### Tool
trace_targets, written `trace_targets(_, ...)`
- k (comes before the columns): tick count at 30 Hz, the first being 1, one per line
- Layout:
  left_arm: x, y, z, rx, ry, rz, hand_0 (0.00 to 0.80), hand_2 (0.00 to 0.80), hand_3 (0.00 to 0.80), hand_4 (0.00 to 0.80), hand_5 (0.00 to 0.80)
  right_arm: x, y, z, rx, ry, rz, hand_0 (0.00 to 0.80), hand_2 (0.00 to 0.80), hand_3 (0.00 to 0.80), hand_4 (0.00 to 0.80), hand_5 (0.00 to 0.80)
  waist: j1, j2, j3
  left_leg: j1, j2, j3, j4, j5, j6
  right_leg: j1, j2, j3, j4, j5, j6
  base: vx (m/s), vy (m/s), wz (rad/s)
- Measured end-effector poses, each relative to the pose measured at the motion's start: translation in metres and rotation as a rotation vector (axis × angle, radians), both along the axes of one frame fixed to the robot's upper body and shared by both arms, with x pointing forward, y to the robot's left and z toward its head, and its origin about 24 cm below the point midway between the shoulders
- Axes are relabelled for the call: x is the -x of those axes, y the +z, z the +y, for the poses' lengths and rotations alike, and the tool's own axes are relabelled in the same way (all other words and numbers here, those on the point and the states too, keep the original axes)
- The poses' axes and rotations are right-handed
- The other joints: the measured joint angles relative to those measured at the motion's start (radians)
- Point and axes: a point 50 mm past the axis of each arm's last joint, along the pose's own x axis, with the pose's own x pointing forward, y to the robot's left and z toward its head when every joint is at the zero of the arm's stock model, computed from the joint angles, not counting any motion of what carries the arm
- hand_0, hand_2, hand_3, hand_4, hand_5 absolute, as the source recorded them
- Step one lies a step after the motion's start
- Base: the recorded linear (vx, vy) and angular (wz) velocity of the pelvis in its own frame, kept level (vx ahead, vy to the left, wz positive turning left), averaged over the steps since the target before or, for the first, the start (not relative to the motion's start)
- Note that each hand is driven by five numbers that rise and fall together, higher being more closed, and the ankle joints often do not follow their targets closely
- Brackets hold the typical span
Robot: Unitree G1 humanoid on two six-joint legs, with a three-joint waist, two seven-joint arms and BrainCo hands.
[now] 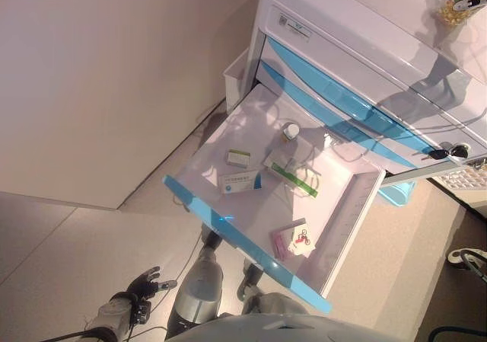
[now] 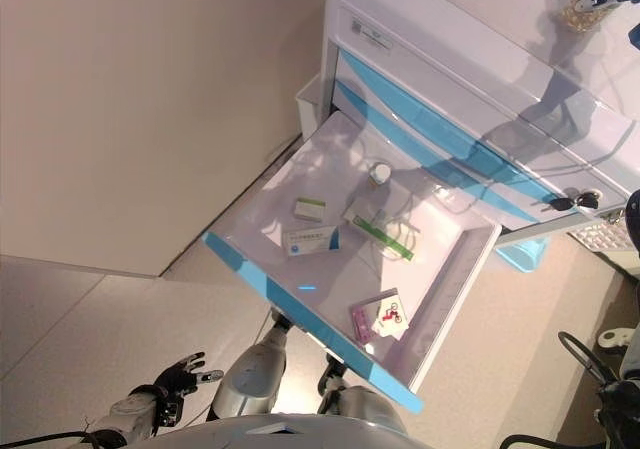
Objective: Open the drawer and pick up the medicine
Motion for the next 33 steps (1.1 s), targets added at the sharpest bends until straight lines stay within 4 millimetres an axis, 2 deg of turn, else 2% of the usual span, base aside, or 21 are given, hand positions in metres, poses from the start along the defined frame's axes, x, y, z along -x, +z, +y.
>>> trace_targets(13,0.0,0.0,0.001,0.005,-0.004,0.002,0.0,0.0,0.0,0.0,0.0,0.001,0.004,0.0,0.02,-0.001,-0.048,0.0,0.0,0.0,0.0,0.0,-0.001,0.0,0.0,0.012,0.002,0.024,-0.002,0.0,0.0,0.003,-0.001,0.02,0.0,0.002,0.003,-0.002,0.0,-0.04)
trace_targets(20,0.0,0.0,0.001,0.012,-0.008,0.002,0.0,0.0,0.0,0.0,0.0,0.007,0.019,0.0,0.058,-0.019,-0.213,0.0,0.0,0.0,0.0,0.0,-0.002,0.001,0.0,0.015,0.002,0.027,-0.002,0.0,0.0,0.004,-0.002,0.023,0.0,0.003,0.003,0.0,0.0,0.0)
trace_targets(29,0.001,0.0,0.001,0.012,-0.006,0.012,0.0,0.0,0.0,0.0,0.0,0.027,0.04,-0.013,0.053,-0.119,-0.48,0.0,0.0,0.0,0.0,0.0,-0.004,0.008,-0.004,0.041,0.001,0.032,-0.006,-0.001,0.0,0.025,-0.004,0.028,0.0,0.003,0.003,-0.001,0.002,-0.01)
trace_targets(33,0.003,-0.001,0.0,0.014,-0.008,0.027,0.0,0.0,0.0,0.0,0.0,0.033,0.043,-0.017,0.03,-0.138,-0.537,0.0,0.0,0.0,0.0,0.0,-0.01,0.023,-0.019,0.048,0.003,0.056,-0.007,-0.001,0.0,0.026,-0.005,0.049,0.0,0.006,0.007,-0.013,-0.004,-0.11)
